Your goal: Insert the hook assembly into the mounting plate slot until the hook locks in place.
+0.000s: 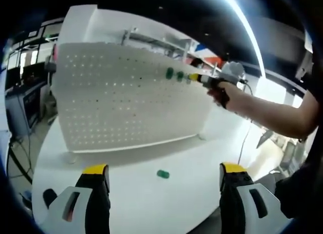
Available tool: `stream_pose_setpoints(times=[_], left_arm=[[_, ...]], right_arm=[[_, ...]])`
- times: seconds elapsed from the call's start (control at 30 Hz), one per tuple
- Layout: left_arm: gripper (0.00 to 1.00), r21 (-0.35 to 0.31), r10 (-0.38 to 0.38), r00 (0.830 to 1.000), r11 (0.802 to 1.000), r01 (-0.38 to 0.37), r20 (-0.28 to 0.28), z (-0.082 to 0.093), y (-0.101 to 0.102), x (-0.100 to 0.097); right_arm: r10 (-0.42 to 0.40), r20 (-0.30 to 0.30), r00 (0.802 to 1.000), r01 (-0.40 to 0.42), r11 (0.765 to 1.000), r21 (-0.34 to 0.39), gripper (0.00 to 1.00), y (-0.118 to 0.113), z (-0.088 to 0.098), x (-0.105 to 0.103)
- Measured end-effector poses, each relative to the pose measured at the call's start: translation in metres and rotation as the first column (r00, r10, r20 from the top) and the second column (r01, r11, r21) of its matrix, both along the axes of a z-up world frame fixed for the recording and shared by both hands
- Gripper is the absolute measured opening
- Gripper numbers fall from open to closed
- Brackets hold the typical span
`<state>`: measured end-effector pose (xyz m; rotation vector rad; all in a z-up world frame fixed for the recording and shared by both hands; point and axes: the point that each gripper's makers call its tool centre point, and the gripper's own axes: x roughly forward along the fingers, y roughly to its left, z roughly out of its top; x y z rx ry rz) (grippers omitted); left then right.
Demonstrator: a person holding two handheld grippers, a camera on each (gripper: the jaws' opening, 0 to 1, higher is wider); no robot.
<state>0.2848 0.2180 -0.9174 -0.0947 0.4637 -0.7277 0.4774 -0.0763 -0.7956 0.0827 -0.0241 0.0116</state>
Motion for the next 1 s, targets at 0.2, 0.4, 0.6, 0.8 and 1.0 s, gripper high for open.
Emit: stream_pose_setpoints(times=[0.2,0.4,0.6,0.8,1.0], left_arm=[[0.92,0.073,-0.014,1.0,0.997,0.014,-0.008,-0.012,0.004,-0.004],[0.93,0.072,-0.023,1.0,0.997,0.024,-0.014,-0.012,0.003,-0.008],[0.94,0.068,-0.022,1.0,0.997,0.023,-0.018,-0.012,0.005,-0.012],[0.97,0.087,-0.008,1.0,0.996,0.011,-0.027,-0.017,0.011,-0.013],[0.98,0.099,-0.012,0.999,0.995,0.015,-0.032,-0.018,0.013,-0.016]], right_arm=[[0.008,-0.011,1.0,-0.008,1.0,0.011,0.18,0.001,-0.003,-0.015],[0.028,-0.067,0.997,-0.03,0.999,-0.023,0.2,0.005,-0.018,-0.036],[0.038,-0.133,0.99,-0.04,0.999,-0.018,0.24,-0.003,-0.039,-0.055],[0.068,-0.209,0.976,-0.074,0.997,-0.022,0.27,-0.001,-0.062,-0.078],[0.127,-0.305,0.944,-0.146,0.988,-0.04,0.32,0.015,-0.095,-0.109]])
